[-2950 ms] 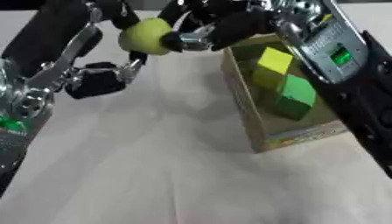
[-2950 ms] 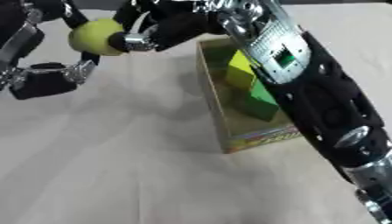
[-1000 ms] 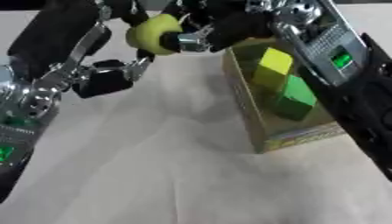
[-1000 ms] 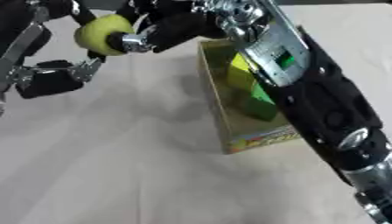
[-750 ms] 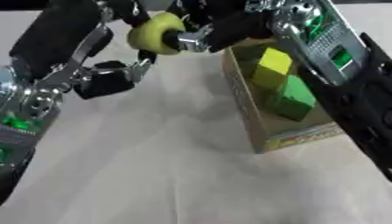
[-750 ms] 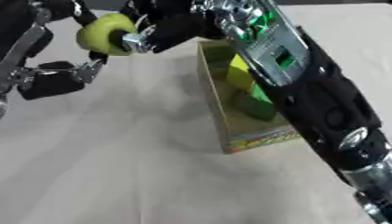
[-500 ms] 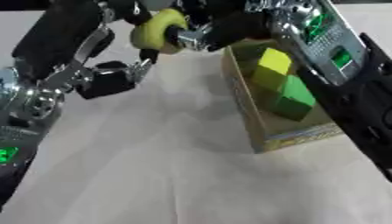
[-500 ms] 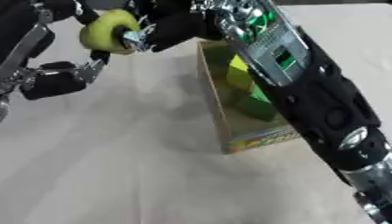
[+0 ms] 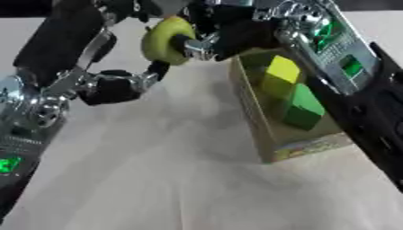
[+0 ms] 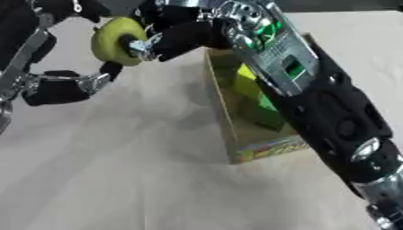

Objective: Pick up the objects with one hand, pass them to the other hand, and then place them into the box on the other side of the table.

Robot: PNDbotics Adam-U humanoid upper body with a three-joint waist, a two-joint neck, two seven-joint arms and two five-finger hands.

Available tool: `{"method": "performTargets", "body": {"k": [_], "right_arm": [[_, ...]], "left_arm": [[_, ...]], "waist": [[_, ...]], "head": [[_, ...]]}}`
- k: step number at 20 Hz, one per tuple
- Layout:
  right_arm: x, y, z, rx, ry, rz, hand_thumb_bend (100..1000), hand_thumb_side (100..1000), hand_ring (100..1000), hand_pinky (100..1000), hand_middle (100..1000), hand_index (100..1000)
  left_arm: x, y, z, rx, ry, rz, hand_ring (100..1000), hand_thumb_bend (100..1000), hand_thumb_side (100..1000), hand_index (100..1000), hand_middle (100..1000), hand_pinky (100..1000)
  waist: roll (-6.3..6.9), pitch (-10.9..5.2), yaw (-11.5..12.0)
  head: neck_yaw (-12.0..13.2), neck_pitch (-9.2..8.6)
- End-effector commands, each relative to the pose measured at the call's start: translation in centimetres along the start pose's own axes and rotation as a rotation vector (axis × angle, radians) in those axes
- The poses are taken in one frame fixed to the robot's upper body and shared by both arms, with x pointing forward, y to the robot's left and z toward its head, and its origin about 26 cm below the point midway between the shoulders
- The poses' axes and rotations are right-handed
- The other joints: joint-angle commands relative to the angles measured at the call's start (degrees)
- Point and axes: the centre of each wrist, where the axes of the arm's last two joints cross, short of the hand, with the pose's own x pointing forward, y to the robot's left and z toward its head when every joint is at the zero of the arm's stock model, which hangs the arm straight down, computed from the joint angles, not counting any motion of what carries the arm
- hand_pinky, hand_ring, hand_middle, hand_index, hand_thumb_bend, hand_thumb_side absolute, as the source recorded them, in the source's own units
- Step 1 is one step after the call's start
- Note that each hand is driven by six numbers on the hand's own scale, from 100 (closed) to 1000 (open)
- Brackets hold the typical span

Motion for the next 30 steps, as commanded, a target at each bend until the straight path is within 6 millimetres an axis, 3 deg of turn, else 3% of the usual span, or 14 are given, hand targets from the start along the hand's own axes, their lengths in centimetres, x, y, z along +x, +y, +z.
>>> {"method": "performTargets", "body": {"k": [1,4,7,20,30], "right_arm": [[0.9,-0.6,0.7,-0.016,-0.016,0.027,100,318,678,907,624,584],[0.8,-0.7,0.8,-0.023,-0.015,0.025,100,317,677,908,623,584],[0.7,-0.8,1.0,-0.033,-0.014,0.023,100,315,676,909,623,584],[-0.4,-1.8,3.7,-0.156,0.006,-0.024,100,307,670,913,624,586],[-2.0,-3.0,8.2,-0.351,0.047,-0.042,100,296,671,914,628,602]], "left_arm": [[-0.1,0.7,-0.2,0.031,0.016,-0.032,729,648,419,837,664,816],[-0.2,0.5,-0.2,0.038,0.034,-0.043,747,760,561,857,687,831],[-0.4,0.4,0.0,0.033,0.045,-0.049,748,801,648,860,690,834],[-1.9,-0.3,1.8,-0.022,0.112,-0.049,743,741,672,855,682,831],[-3.8,-0.2,3.8,-0.015,0.220,-0.062,727,575,644,831,659,820]], "waist": [[-0.49,-2.33,0.05],[-0.45,-2.34,0.02],[-0.41,-2.34,-0.05],[-0.14,-2.17,-0.54],[0.18,-1.88,-1.05]], "head": [[0.19,-0.80],[0.14,-0.83],[-0.05,-0.84],[-3.13,-0.73],[-3.59,-1.06]]}}
